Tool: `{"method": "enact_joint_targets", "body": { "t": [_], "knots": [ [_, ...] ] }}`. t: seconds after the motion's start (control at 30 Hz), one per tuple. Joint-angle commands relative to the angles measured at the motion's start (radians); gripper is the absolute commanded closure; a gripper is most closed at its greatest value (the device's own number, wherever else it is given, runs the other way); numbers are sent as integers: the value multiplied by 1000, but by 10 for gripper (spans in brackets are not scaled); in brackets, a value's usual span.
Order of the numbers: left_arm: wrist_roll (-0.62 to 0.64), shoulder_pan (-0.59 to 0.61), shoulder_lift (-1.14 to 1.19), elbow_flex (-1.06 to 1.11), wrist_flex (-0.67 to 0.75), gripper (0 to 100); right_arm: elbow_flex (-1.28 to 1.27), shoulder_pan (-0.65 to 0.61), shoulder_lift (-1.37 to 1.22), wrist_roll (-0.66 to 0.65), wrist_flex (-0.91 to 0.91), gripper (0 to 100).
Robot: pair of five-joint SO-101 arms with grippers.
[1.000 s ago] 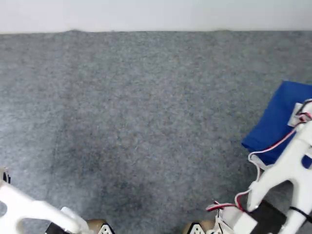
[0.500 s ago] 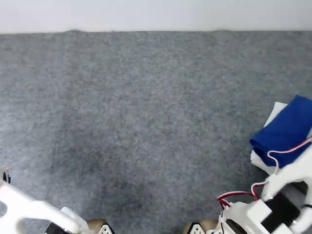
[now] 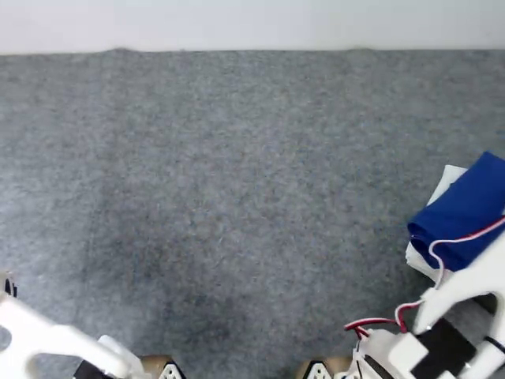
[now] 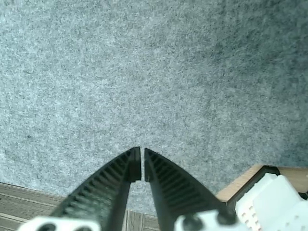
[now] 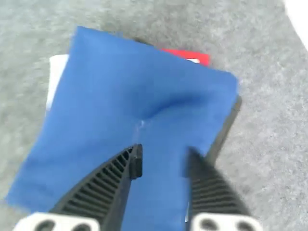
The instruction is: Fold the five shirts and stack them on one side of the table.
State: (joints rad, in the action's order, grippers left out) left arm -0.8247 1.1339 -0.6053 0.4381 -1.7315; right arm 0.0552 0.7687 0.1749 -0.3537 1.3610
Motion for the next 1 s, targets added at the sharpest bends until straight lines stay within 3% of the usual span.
{"method": "enact_joint_targets", "body": {
  "t": [0.0, 0.3, 0.47, 0.63, 0.77, 0.97],
  "knots": [
    [-11, -2, -28, -30, -20, 977, 48, -62, 67, -8, 116, 969],
    [-5, -11, -181, 4, -23, 978, 46, -188, 122, -2, 409, 990],
    [14, -80, -400, 102, -21, 974, 2, -237, 199, 109, 426, 990],
    [273, -261, -578, 213, -15, 974, -138, -355, 360, 123, 421, 990],
    [551, -448, -660, 265, 37, 956, -281, -435, 519, 239, 354, 990],
    [775, -703, -680, 323, 147, 913, -606, -539, 756, 356, 189, 990]
  ]
}}
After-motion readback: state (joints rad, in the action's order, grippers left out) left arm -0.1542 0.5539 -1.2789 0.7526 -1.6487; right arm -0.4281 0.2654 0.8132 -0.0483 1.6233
